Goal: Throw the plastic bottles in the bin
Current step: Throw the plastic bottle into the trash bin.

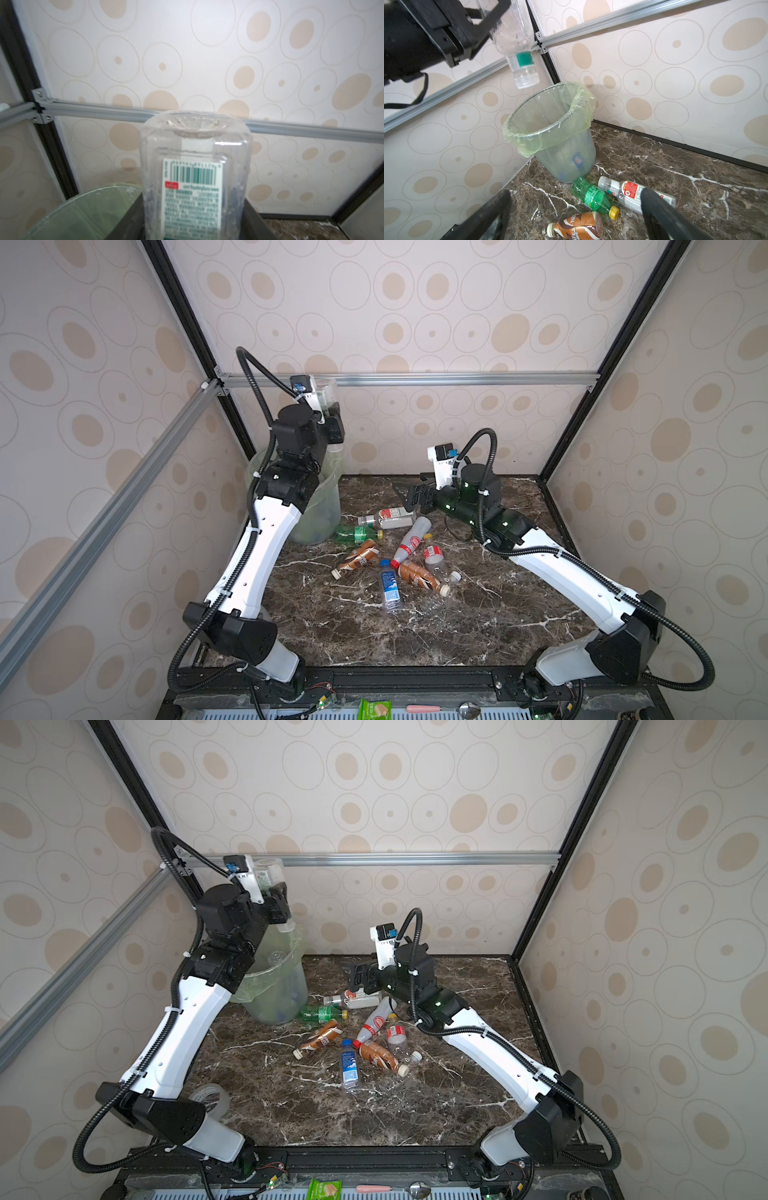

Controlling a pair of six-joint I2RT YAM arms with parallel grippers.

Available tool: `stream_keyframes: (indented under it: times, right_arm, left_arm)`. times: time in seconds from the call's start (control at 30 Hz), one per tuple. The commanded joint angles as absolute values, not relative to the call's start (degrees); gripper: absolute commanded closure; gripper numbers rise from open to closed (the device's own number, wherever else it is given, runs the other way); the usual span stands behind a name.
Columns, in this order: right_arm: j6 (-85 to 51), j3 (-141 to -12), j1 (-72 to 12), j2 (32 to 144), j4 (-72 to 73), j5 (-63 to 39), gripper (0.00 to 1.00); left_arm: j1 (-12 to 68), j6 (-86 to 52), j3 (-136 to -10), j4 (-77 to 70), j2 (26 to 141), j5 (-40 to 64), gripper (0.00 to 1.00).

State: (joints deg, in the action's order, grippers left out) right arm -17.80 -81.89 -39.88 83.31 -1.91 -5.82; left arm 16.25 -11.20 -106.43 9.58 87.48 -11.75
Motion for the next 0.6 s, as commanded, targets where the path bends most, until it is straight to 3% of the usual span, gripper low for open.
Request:
stream_keyframes:
  times: [0.0,0.4,0.5,0.57]
  right_arm:
    - [-16.44,-83.67,-40.39,84.10,-2.81,-5.10,0.00]
    - [-16.44,-82.81,-40.44,84.25,-3.93,-4.32,0.00]
    - [-16.01,-82.11,-40.48,83.53,-4.37,-3.70,0.01]
    - [-15.46,-81.80,-40.43,83.01,-4.95,-3.25,0.01]
  left_arm:
    - [14.79,-7.78,-108.90,3.13,82.84,-15.51,0.44]
    - [8.60,-14.24,-98.29,4.28,82.45,-12.95,0.42]
    - [6.95,-18.42,-97.70,10.66,86.45,-8.30,0.34]
    - [6.94,-18.90,-99.74,15.20,88.70,-7.29,0.20]
